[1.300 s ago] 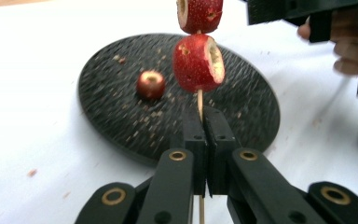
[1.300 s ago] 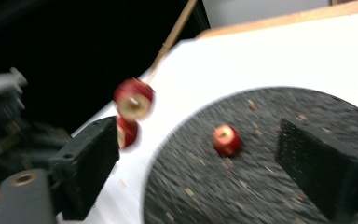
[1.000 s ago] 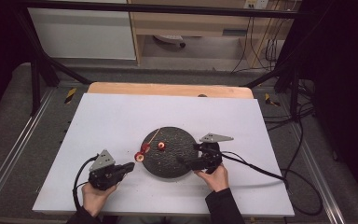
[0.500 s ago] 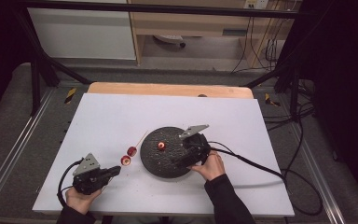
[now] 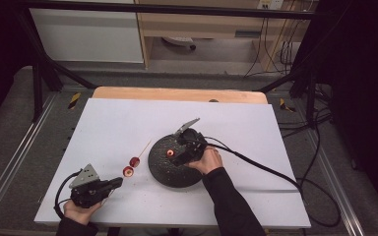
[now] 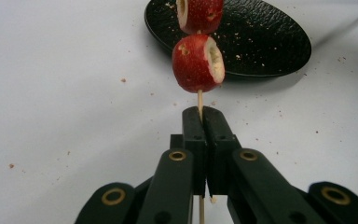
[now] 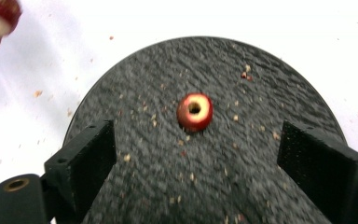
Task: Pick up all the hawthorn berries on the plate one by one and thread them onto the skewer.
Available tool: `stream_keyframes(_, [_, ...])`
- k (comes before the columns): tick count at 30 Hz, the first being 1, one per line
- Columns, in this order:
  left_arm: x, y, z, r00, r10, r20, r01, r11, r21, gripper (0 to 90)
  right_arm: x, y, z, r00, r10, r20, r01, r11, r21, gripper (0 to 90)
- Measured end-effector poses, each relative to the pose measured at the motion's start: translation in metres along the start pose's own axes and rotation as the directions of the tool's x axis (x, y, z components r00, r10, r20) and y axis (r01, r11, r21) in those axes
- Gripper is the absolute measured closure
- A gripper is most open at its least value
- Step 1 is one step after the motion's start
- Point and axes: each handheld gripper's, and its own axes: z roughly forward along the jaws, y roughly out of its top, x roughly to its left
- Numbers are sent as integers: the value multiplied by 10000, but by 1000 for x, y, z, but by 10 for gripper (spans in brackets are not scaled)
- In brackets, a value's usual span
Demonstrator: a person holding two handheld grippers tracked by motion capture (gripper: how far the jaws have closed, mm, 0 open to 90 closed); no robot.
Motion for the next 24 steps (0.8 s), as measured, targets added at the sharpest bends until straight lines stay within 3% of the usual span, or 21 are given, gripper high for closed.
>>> stream_keyframes(5, [0, -1, 2, 10000, 28, -93, -28, 10000, 73, 879, -4, 10, 16, 9998, 176, -8, -176, 9994, 313, 152])
stream_keyframes(13, [0, -1, 6, 9999, -6, -105, 7, 9999, 126, 879, -10, 13, 33, 9957, 886, -271, -875, 9953, 412, 254])
stream_keyframes(24, [-1, -1, 8, 9999, 35, -125, -33, 9999, 162, 879, -14, 12, 49, 9902, 1395, -93, -1379, 9854, 1000, 367])
